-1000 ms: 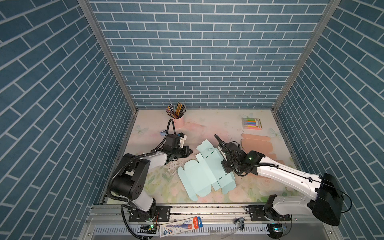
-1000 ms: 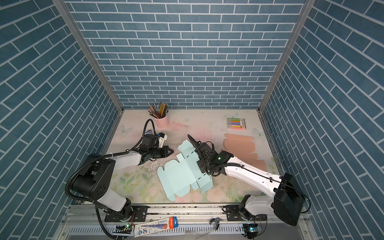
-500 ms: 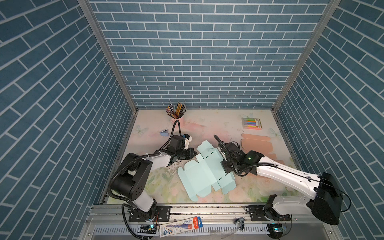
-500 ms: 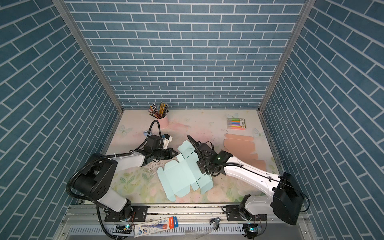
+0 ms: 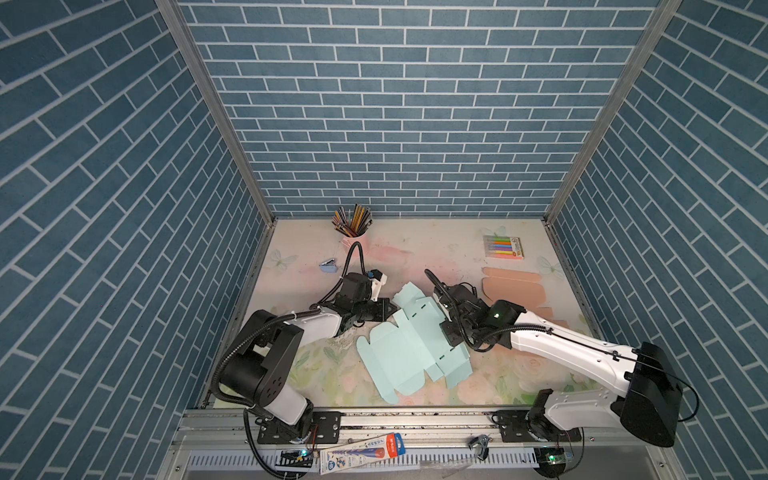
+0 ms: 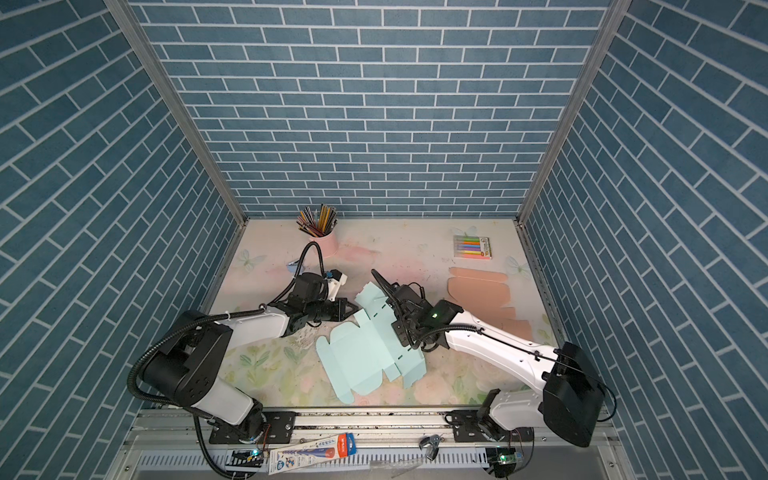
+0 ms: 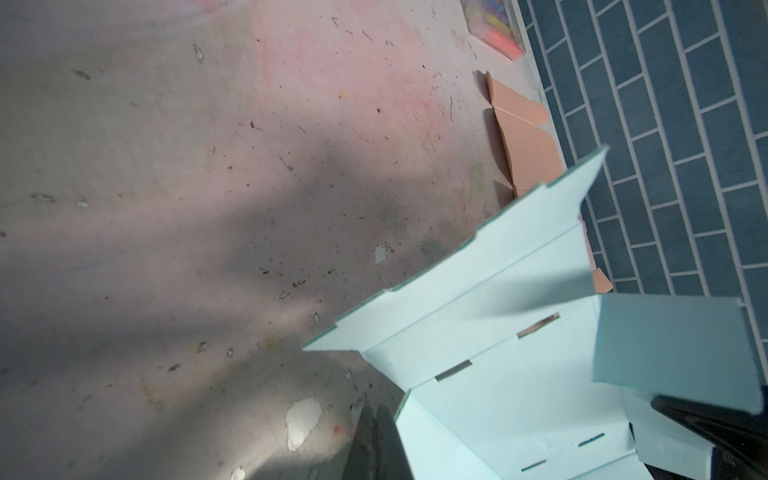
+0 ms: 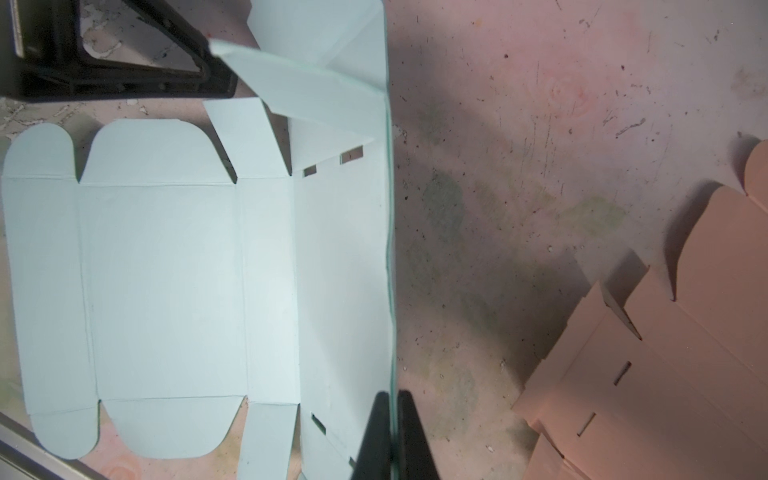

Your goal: Fold the paper box

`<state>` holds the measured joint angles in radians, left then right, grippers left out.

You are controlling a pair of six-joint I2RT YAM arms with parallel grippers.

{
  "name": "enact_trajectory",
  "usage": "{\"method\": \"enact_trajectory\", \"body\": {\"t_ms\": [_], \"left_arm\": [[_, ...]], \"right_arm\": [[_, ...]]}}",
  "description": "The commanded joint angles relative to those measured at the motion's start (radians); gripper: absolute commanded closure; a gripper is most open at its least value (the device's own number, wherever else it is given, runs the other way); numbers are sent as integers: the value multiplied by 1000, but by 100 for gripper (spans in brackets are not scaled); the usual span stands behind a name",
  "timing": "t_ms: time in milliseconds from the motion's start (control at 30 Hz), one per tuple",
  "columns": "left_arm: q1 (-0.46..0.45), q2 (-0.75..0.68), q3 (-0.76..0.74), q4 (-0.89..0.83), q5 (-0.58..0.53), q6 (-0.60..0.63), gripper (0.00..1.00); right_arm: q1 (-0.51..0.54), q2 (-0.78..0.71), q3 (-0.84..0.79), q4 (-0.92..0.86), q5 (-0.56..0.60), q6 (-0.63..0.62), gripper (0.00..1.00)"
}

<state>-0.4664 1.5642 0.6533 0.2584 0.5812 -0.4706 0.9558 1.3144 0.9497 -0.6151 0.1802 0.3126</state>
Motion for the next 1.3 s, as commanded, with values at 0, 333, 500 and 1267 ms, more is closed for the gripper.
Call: {"method": "enact_trajectory", "body": {"t_ms": [0, 333, 500, 1267], "left_arm": [[-23, -35, -25, -1, 13, -13, 100], [-119, -72, -54, 23, -17, -68, 100], [-149, -56, -67, 47, -33, -85, 100], [-76, -142, -76, 18, -50, -66, 100]], "right_arm": [[6, 10, 34, -2, 30, -21, 100], [22, 46, 68, -16, 64, -38, 100], [41, 61, 85, -32, 92, -44, 100], [149, 123, 94, -72, 295, -100, 100]]}}
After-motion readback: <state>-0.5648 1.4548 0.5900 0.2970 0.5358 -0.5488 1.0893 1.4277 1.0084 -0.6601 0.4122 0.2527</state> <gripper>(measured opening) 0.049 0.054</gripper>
